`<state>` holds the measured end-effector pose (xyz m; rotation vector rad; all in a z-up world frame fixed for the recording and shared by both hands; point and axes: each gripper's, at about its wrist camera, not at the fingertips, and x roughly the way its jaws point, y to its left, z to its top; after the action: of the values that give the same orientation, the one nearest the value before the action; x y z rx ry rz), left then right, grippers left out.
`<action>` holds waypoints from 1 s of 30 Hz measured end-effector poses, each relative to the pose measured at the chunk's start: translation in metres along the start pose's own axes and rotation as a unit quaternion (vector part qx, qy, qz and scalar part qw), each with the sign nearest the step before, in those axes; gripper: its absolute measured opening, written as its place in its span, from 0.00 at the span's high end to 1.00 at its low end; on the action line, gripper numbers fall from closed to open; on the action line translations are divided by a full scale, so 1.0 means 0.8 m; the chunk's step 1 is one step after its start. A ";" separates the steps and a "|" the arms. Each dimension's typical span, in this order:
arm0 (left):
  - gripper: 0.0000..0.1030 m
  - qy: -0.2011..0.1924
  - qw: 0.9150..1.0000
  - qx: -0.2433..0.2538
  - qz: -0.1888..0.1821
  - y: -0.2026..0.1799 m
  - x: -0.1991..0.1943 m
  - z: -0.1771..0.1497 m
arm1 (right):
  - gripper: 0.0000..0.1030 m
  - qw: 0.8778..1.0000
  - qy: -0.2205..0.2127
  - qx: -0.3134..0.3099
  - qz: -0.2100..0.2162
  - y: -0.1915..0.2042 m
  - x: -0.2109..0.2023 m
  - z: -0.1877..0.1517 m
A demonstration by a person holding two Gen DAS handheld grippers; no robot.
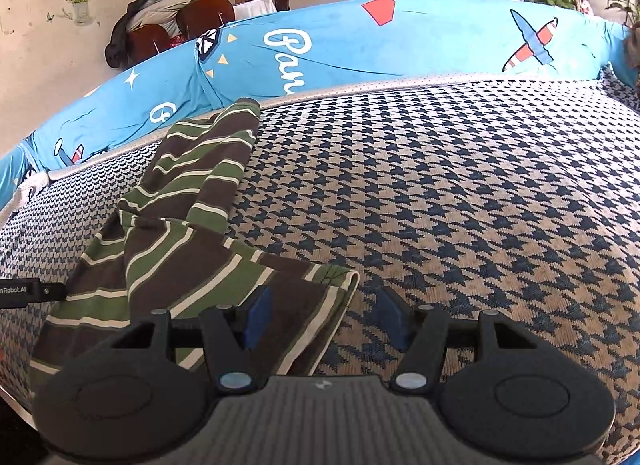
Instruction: Fold clothes
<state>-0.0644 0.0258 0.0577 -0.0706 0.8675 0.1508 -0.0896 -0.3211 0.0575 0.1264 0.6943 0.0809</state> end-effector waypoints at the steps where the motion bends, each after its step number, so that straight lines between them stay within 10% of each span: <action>1: 0.00 0.000 1.000 0.000 0.000 0.000 0.000 0.000 | 0.44 1.000 -0.002 -0.003 -0.001 0.000 0.002 0.000; 8: 0.00 0.001 1.000 -0.002 -0.001 0.000 0.001 0.000 | 0.72 1.000 -0.009 -0.020 -0.007 0.003 0.012 0.000; 19: 0.00 -0.003 1.000 0.001 0.000 -0.001 -0.002 -0.002 | 0.90 0.999 -0.013 -0.028 0.016 0.012 0.008 0.003; 30: 0.00 -0.004 1.000 -0.008 0.000 0.005 -0.005 -0.005 | 0.90 0.986 -0.046 -0.006 0.162 0.060 -0.045 0.010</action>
<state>-0.0705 0.0292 0.0586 -0.0843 0.8592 0.1574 -0.1138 -0.2782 0.0932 0.2291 0.5763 0.3888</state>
